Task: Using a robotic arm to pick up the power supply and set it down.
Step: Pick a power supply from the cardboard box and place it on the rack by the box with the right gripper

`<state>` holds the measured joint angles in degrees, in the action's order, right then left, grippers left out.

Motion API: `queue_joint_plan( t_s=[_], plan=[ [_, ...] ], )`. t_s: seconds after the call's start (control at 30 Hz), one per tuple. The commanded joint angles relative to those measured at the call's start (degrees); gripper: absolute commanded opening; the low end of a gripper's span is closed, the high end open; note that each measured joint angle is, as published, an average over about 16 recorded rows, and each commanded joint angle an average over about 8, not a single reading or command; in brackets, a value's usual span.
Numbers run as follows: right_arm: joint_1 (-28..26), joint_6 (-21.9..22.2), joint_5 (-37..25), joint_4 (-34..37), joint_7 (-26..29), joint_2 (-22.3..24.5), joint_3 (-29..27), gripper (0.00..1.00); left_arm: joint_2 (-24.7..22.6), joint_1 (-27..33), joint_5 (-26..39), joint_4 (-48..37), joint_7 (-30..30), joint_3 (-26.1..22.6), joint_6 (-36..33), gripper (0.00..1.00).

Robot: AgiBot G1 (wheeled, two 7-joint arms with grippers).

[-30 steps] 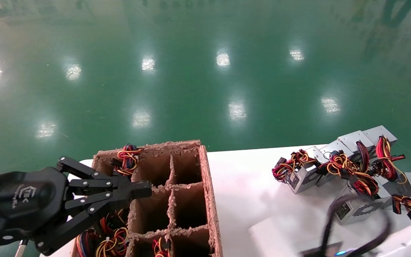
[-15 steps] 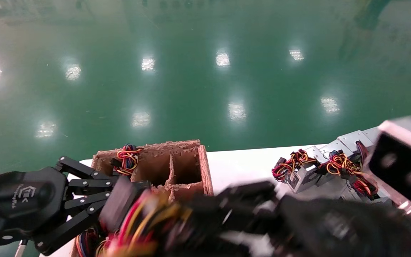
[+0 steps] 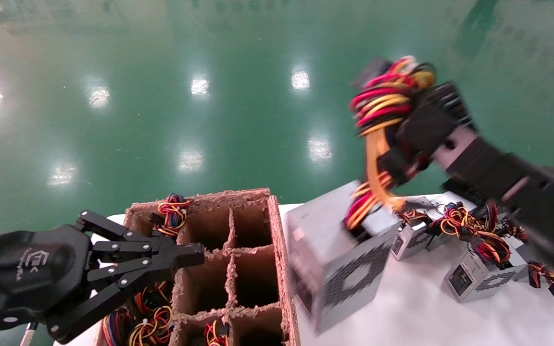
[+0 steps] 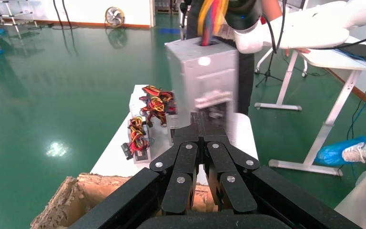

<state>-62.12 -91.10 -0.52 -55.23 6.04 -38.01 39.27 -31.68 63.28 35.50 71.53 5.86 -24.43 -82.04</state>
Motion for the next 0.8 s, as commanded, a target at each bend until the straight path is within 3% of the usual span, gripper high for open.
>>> queue_joint_plan(
  t_s=[0.03,0.43,0.8],
  plan=[
    [0.6,0.0,0.5,1.4,0.0,1.3,-0.3,0.0,0.0,0.0,0.0,0.0,0.0,0.0,0.0,0.0],
    [9.8,-0.1,1.0,11.9,-2.1,5.0,0.6,0.0,0.0,0.0,0.0,0.0,0.0,0.0,0.0,0.0],
    [10.5,0.4,-3.8,22.3,-3.3,4.9,3.2,0.0,0.0,0.0,0.0,0.0,0.0,0.0,0.0,0.0]
  ],
)
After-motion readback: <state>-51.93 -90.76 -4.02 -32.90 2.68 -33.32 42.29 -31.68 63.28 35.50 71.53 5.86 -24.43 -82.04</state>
